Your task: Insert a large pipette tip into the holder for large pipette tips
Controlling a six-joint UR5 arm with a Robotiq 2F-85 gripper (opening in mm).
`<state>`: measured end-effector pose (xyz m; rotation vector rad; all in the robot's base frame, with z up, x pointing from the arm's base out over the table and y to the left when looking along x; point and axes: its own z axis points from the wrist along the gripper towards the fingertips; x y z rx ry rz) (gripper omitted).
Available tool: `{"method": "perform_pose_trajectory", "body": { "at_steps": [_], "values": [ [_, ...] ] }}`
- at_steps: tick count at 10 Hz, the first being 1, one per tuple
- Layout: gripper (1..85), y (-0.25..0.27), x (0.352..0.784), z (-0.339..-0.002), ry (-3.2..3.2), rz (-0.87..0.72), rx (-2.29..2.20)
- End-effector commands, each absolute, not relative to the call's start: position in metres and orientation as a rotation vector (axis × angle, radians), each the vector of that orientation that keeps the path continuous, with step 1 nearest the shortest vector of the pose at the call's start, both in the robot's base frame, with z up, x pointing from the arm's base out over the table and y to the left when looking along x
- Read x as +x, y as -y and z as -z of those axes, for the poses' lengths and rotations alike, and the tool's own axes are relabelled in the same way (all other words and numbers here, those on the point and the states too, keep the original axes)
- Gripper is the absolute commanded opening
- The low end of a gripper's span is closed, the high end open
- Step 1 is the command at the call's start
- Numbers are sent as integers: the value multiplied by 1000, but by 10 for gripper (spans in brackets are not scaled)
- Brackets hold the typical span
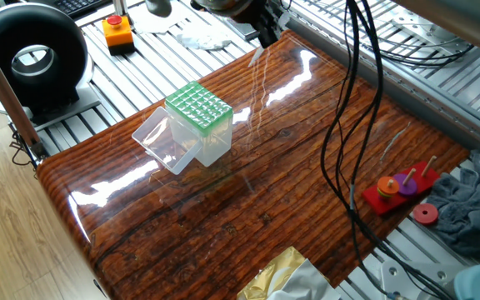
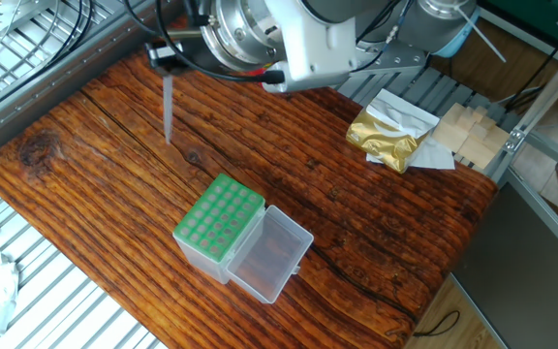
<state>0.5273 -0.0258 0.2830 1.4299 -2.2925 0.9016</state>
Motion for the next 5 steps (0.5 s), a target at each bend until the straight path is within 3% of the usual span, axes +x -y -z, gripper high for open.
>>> {"method": "perform_pose_trajectory", "body": {
  "at_steps": [1,5],
  "values": [
    [10,22,538,-281,2253,-901,1531],
    [10,20,562,-285,2223,-985,1636]
  ]
}}
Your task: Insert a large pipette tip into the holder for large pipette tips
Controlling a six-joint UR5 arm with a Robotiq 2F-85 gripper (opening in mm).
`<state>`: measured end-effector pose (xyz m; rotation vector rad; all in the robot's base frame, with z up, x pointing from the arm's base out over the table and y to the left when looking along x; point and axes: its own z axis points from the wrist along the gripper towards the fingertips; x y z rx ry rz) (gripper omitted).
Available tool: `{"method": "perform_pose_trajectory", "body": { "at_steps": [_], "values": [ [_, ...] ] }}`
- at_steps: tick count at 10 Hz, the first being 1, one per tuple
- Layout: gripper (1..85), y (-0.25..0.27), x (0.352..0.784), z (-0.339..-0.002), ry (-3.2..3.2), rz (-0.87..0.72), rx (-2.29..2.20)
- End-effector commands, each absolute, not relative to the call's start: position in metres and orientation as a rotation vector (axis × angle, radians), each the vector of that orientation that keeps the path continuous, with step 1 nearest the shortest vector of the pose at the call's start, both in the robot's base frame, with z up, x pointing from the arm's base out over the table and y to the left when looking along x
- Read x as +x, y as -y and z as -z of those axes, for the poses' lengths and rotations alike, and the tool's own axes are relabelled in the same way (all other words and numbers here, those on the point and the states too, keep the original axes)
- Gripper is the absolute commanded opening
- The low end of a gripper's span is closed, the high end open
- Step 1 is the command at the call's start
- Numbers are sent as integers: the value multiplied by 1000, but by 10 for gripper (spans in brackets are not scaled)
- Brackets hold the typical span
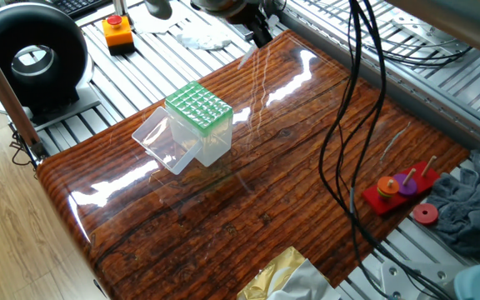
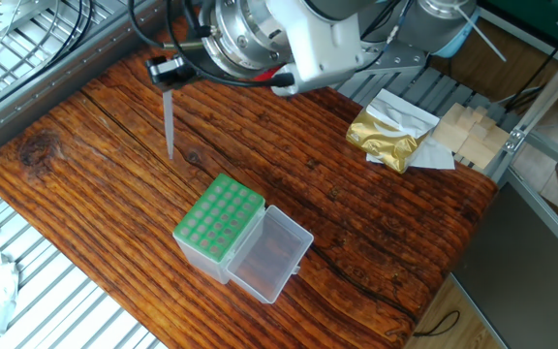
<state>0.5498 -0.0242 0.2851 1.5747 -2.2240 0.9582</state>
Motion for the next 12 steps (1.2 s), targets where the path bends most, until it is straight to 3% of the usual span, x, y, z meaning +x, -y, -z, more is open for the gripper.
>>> {"method": "perform_pose_trajectory", "body": {
  "at_steps": [1,7,12],
  "values": [
    [10,16,569,-283,2255,-994,1649],
    [10,-4,550,-264,2353,-826,1616],
    [10,-3,544,-264,2340,-804,1606]
  ]
}}
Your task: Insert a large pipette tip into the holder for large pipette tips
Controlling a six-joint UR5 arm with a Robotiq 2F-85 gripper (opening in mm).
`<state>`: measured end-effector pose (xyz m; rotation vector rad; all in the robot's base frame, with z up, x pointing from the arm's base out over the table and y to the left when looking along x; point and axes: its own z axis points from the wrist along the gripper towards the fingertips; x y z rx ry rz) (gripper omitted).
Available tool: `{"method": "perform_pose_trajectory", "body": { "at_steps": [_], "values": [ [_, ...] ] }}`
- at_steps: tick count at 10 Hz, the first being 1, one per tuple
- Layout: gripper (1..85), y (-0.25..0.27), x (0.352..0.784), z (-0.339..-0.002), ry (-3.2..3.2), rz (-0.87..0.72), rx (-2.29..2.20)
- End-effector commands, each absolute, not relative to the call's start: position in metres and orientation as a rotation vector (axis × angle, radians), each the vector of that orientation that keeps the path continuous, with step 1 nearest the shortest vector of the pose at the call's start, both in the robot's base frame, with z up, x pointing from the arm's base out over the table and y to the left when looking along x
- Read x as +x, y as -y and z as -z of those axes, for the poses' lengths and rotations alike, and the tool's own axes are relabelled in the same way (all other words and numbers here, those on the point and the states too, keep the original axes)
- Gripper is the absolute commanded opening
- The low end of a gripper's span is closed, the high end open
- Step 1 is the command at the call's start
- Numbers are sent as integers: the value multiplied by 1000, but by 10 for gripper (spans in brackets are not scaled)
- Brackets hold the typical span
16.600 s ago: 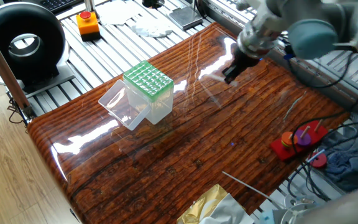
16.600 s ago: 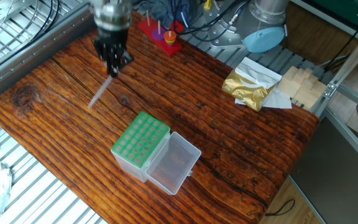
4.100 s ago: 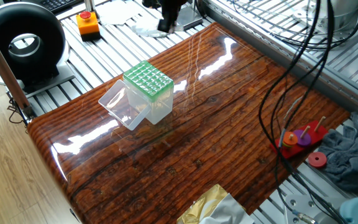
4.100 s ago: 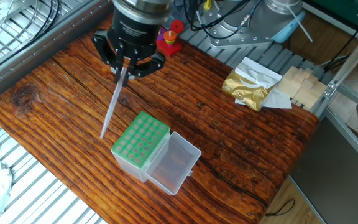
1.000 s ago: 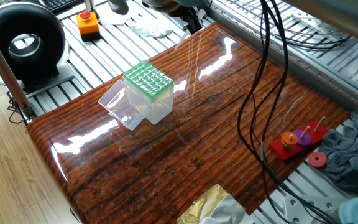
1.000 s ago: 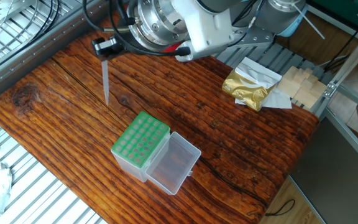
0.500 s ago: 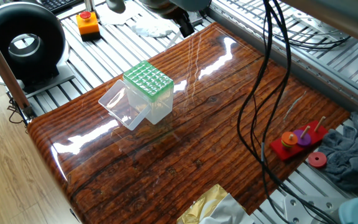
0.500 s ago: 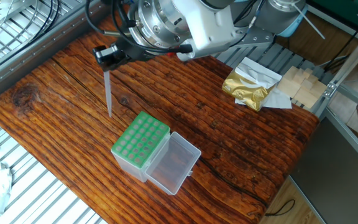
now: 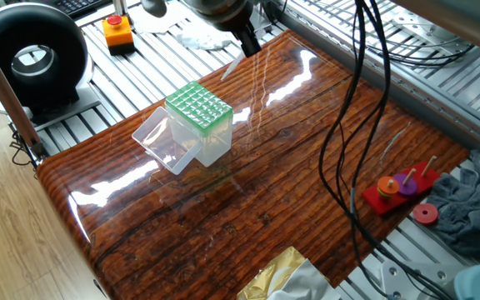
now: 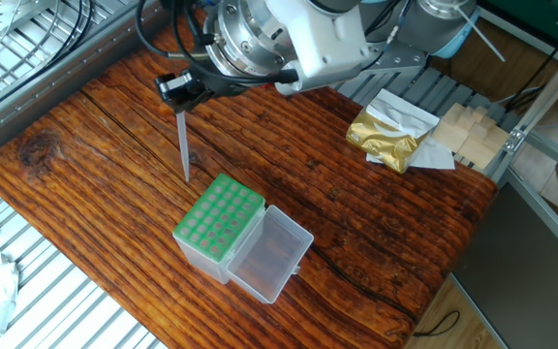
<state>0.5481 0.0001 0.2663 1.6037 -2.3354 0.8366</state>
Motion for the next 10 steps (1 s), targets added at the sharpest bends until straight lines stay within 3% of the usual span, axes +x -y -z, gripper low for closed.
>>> {"method": "perform_pose_trajectory", "body": {
  "at_steps": [1,6,10],
  "values": [
    [10,-5,542,-262,2362,-789,1589],
    [10,0,534,-282,2328,-820,1524],
    [10,-38,562,-305,2275,-847,1495]
  ]
}}
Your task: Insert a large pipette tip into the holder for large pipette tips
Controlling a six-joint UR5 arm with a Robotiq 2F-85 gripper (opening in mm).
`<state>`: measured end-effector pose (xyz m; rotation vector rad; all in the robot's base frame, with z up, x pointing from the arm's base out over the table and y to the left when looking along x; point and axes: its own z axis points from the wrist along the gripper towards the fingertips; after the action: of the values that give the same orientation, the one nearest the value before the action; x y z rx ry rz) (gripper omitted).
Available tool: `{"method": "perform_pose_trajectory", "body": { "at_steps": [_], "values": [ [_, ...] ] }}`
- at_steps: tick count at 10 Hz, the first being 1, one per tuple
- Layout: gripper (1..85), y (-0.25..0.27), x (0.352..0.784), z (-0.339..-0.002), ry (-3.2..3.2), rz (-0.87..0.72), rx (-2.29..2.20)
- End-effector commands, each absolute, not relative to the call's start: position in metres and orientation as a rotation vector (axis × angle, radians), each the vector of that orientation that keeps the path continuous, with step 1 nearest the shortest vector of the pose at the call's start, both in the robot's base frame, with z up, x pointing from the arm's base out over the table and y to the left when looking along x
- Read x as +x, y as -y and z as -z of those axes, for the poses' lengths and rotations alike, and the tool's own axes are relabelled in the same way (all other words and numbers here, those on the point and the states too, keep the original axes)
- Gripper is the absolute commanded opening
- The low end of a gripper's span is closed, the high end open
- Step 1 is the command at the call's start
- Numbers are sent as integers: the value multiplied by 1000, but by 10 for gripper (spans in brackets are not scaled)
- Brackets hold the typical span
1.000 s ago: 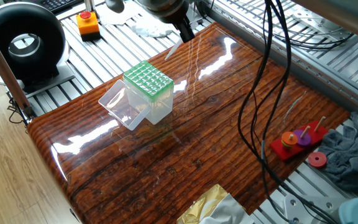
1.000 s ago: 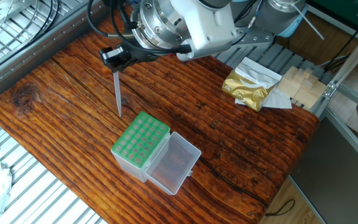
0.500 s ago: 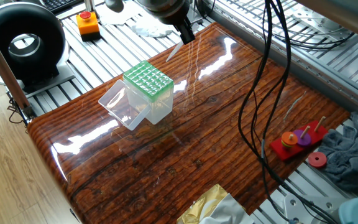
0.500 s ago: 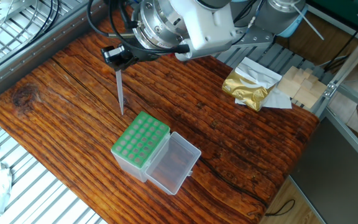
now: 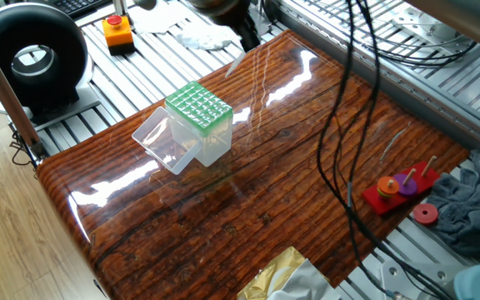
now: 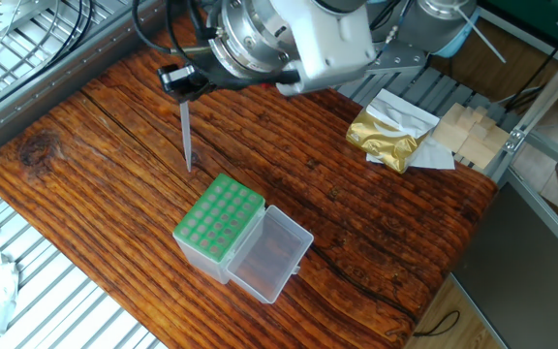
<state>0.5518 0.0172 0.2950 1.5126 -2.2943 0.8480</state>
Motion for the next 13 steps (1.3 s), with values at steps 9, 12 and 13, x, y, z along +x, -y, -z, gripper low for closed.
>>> {"method": "perform_pose_trajectory", "body": {
  "at_steps": [9,12,13],
  "values": [
    [10,-31,568,-321,2061,-971,1394],
    [10,-59,562,-304,2100,-926,1336],
    [10,-61,565,-298,2105,-930,1336]
  ]
}}
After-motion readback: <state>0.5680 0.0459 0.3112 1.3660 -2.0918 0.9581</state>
